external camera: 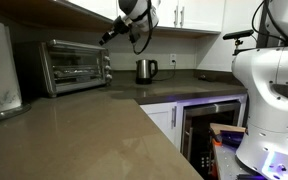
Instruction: Open the door of the oven
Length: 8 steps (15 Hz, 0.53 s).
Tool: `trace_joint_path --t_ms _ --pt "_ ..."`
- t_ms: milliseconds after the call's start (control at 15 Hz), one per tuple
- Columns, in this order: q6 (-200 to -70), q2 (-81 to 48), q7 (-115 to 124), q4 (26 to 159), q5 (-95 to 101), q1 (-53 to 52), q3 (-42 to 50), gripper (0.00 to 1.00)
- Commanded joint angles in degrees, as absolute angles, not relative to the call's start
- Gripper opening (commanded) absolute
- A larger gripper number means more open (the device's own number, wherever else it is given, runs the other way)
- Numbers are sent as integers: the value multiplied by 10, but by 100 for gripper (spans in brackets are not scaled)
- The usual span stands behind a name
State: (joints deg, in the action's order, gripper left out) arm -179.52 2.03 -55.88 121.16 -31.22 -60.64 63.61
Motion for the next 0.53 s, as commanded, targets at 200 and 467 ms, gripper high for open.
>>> trace_joint_path --t_ms 200,467 --pt "-1883 34 -602 1214 -321 -661 642 1" --pt "-1929 39 -581 1222 -291 -695 654 0"
